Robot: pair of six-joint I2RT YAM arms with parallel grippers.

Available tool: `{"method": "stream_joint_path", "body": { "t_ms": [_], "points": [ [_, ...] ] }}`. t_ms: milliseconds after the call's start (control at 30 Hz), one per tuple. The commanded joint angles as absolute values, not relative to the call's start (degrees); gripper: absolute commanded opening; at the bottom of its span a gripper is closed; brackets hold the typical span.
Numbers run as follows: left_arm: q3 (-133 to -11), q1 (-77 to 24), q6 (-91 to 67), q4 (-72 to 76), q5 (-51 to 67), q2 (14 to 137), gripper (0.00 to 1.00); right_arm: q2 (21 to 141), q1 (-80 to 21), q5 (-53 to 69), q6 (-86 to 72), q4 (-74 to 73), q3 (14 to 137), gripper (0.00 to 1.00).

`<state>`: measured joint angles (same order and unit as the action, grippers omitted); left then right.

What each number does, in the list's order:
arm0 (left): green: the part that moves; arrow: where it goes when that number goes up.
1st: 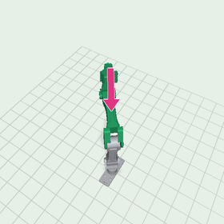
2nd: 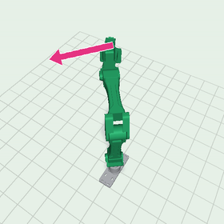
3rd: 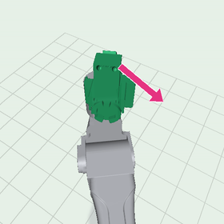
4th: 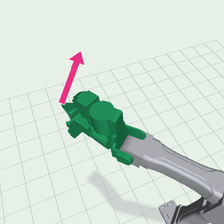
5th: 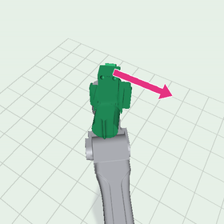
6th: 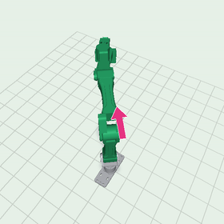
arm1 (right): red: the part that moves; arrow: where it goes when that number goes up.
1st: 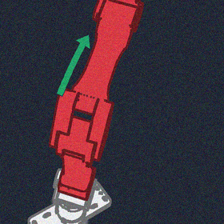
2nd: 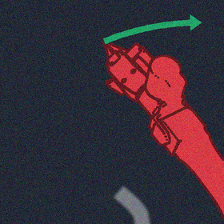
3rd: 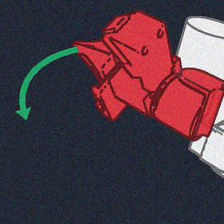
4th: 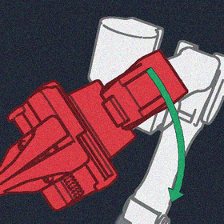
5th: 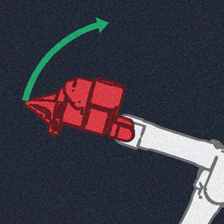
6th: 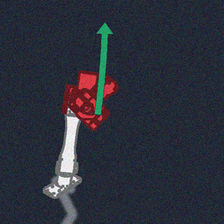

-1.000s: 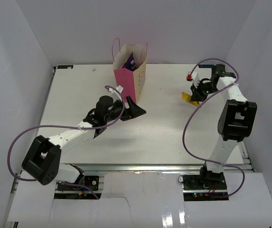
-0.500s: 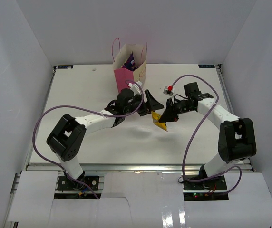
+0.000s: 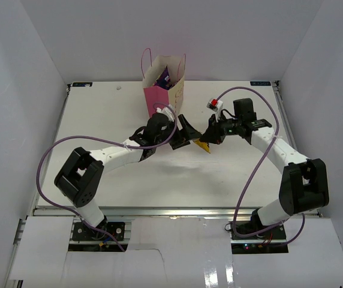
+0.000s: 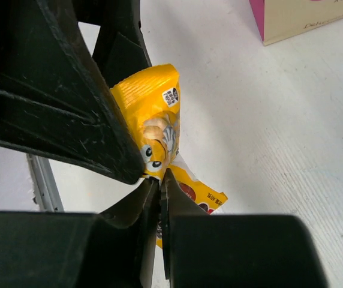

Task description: Place the snacks into the paper bag

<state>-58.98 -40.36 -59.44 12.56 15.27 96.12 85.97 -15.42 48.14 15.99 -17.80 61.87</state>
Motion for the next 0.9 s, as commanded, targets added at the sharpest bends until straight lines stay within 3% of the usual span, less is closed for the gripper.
{"method": "stream_joint_path", "body": {
  "t_ms": [0, 267, 367, 533, 767, 833, 867],
  "points": [
    [-61.8, -40.5, -60.5, 6.8, 12.0, 94.7, 0.87, 83.4, -18.5, 44.0, 11.3, -11.5, 60.7, 0.08],
    [-60.9, -40.4, -61.5, 7.4, 10.2, 94.3, 0.85, 82.7, -21.4, 42.2, 10.6, -10.0, 58.8, 0.08],
    [-60.3, -40.5, -61.8, 7.8, 9.8, 93.9, 0.7, 82.7, -21.4, 41.8, 10.8, -10.0, 58.8, 0.08],
    [-60.2, -40.5, -62.0, 7.9, 9.8, 94.0, 0.59, 82.5, -21.4, 43.4, 11.2, -9.9, 58.1, 0.08],
    [-60.1, -40.4, -61.2, 8.2, 9.4, 93.2, 0.27, 82.1, -21.4, 44.8, 12.1, -9.9, 57.3, 0.09],
    [-60.1, -40.5, -60.7, 8.3, 9.8, 92.7, 0.2, 82.2, -21.5, 44.9, 12.6, -10.2, 57.5, 0.14],
    [-60.1, -40.4, -60.2, 8.2, 9.8, 92.7, 0.18, 82.3, -21.4, 45.0, 12.7, -10.3, 57.6, 0.23]
  ]
}}
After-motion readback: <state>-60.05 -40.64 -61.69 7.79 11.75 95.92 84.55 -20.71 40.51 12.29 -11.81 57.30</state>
